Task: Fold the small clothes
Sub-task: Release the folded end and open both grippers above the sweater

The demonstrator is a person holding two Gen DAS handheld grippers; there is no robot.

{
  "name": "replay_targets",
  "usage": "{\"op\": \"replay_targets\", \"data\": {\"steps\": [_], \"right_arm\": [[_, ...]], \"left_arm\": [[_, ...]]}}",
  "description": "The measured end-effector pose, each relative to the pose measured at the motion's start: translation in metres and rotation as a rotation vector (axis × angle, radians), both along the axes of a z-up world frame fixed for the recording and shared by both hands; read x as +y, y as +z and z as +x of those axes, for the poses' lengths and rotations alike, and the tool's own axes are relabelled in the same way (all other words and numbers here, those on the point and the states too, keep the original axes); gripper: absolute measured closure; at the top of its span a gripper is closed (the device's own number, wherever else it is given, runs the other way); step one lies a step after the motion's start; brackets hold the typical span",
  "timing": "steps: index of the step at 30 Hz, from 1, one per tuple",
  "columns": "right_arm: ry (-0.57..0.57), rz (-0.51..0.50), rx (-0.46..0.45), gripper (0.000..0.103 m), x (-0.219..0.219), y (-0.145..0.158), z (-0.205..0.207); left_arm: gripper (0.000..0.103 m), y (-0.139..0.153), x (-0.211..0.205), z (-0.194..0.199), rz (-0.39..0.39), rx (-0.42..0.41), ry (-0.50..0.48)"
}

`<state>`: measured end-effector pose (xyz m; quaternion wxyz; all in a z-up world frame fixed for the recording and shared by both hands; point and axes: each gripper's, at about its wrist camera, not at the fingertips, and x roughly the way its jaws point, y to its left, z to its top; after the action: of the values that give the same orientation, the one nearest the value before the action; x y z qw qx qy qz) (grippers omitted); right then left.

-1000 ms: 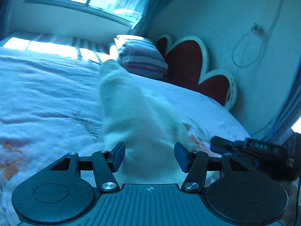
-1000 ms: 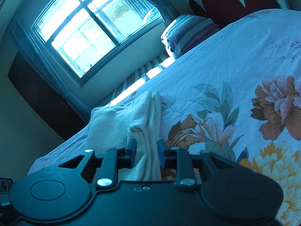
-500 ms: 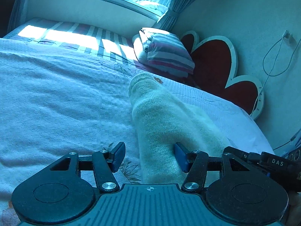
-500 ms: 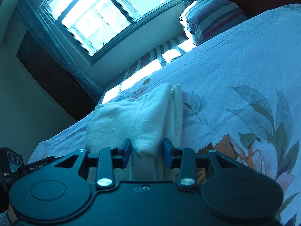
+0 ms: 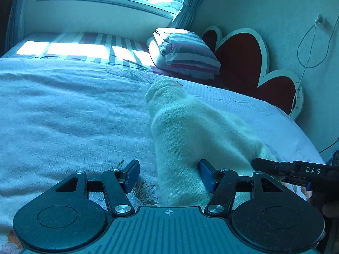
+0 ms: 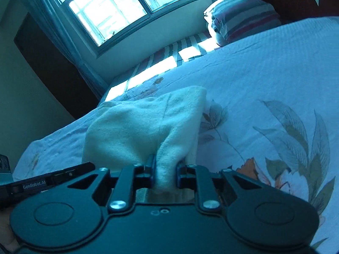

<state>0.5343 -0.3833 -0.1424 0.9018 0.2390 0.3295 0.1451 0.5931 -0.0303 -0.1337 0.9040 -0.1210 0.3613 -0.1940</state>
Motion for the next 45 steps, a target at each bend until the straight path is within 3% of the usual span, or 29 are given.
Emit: {"op": "replay_targets", "data": {"steps": [2, 6, 11, 15, 18, 20, 23, 25, 29, 31, 33, 38, 42, 45], "right_arm": [[-0.004, 0.025, 0.001, 0.082, -0.004, 0.006, -0.001], [-0.01, -0.043, -0.067, 0.072, -0.003, 0.02, -0.005], [-0.046, -0.013, -0.049, 0.071, -0.012, 0.018, 0.024], [-0.004, -0.066, -0.051, 0.077, -0.001, 0.021, 0.047], [-0.003, -0.157, 0.006, 0.092, 0.006, 0.012, 0.06], [-0.016, -0.141, 0.011, 0.093, 0.003, 0.005, 0.064], [0.011, -0.164, 0.012, 0.084, 0.006, 0.015, 0.063], [0.0, -0.171, -0.04, 0.072, 0.006, 0.025, 0.061], [-0.029, -0.165, -0.02, 0.074, 0.003, 0.023, 0.081], [-0.006, -0.208, 0.055, 0.077, 0.008, 0.009, 0.095], [-0.011, -0.207, 0.041, 0.078, 0.007, 0.006, 0.095], [-0.035, -0.158, 0.067, 0.074, -0.004, 0.009, 0.085], [-0.011, -0.14, 0.001, 0.072, -0.007, 0.029, 0.044], [0.034, -0.126, 0.012, 0.069, -0.001, 0.026, 0.025]], "left_arm": [[0.042, 0.006, 0.006, -0.004, -0.013, -0.02, 0.011], [0.042, 0.019, 0.011, 0.007, -0.053, -0.052, 0.015], [0.042, 0.016, 0.006, 0.046, -0.047, -0.019, 0.028], [0.042, 0.006, -0.001, 0.062, 0.038, -0.013, 0.018], [0.037, -0.005, 0.002, 0.066, 0.009, -0.002, 0.023], [0.036, -0.004, 0.004, 0.067, 0.0, 0.006, 0.025], [0.036, 0.008, 0.001, 0.066, 0.023, -0.033, 0.015], [0.036, 0.011, 0.001, 0.075, 0.014, -0.038, 0.029], [0.036, -0.004, 0.0, 0.097, 0.038, 0.029, 0.064], [0.036, -0.009, -0.006, 0.097, 0.078, 0.0, 0.05], [0.036, -0.006, -0.01, 0.097, 0.108, -0.003, 0.043], [0.036, 0.016, -0.001, 0.078, 0.087, -0.019, 0.043], [0.036, 0.024, -0.002, 0.047, 0.069, -0.043, -0.012], [0.036, 0.015, -0.011, 0.037, 0.117, -0.043, -0.029]]}}
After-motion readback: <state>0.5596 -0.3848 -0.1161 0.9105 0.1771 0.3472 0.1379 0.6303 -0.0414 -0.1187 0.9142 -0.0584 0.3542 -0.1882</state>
